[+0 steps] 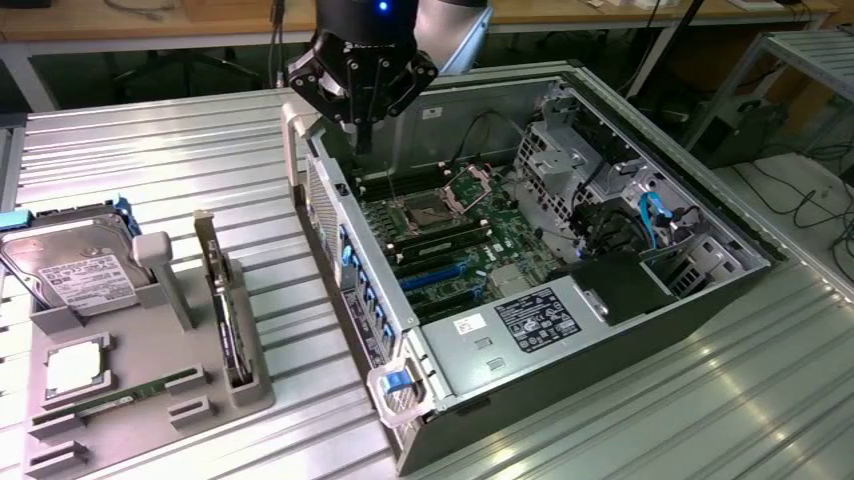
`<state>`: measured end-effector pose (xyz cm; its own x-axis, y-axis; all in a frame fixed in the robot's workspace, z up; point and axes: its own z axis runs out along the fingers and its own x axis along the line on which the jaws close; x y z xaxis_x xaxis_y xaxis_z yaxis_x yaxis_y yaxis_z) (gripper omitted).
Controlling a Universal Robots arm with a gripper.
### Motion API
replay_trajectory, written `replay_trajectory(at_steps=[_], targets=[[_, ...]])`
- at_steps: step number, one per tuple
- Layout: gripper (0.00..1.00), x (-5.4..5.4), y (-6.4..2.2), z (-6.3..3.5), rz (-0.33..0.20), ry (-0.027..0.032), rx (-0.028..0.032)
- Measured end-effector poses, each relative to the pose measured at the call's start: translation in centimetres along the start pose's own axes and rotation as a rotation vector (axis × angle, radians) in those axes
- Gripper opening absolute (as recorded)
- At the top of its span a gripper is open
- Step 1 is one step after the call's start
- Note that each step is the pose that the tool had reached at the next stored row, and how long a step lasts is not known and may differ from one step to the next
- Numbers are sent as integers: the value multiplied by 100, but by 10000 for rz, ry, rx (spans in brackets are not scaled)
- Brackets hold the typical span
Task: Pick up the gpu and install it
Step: 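Reach for the gpu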
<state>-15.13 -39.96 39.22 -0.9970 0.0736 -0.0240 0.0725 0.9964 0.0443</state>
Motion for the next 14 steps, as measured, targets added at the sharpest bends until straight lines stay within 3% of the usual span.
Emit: replay_trajectory(at_steps=[14], targets=[[11,101,-10,11,-14,16,1]])
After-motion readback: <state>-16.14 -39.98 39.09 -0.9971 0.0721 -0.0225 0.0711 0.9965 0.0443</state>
